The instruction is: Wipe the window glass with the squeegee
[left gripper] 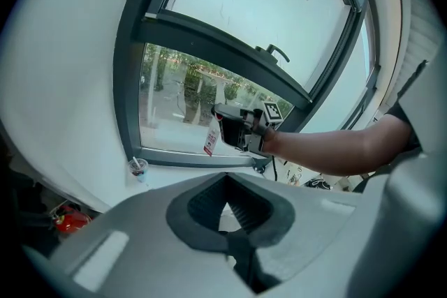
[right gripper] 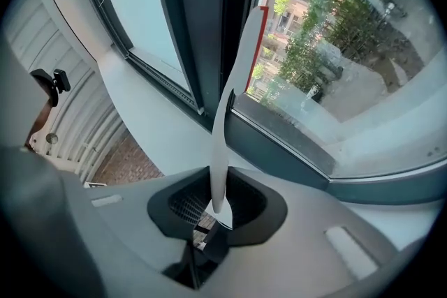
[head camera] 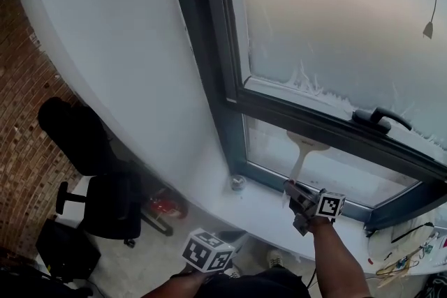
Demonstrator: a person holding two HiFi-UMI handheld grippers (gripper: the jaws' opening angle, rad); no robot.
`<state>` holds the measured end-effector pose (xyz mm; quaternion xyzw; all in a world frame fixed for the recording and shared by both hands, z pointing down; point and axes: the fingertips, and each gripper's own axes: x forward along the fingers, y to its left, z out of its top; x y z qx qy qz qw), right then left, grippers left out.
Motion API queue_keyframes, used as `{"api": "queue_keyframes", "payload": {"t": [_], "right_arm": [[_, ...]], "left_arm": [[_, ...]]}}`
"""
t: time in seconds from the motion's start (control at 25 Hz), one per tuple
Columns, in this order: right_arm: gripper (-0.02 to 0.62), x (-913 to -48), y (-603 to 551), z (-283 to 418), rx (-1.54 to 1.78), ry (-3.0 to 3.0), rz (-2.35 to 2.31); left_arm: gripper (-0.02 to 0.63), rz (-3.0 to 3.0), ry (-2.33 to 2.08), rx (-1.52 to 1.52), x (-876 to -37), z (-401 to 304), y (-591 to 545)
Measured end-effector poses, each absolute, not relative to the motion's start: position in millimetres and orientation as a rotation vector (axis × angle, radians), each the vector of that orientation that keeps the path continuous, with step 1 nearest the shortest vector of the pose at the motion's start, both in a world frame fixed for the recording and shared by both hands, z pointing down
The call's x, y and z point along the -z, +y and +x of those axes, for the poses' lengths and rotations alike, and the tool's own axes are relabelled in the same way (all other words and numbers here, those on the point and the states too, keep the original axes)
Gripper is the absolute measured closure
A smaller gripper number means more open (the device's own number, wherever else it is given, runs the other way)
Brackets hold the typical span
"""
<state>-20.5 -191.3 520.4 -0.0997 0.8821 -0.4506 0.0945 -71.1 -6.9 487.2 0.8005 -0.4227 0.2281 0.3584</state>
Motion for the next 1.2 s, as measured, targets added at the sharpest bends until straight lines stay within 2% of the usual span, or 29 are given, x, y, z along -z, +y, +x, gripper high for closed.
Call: {"api": "queue_keyframes", "payload": {"t": [1.2], "right_arm": [[0.512,-675.6,-195.8,-27.6,1.699,2.498,-0.278]], "left_arm": [[0.606,1.843,-1.093,-0.692,-541.0,-59.6,-20.8]]}}
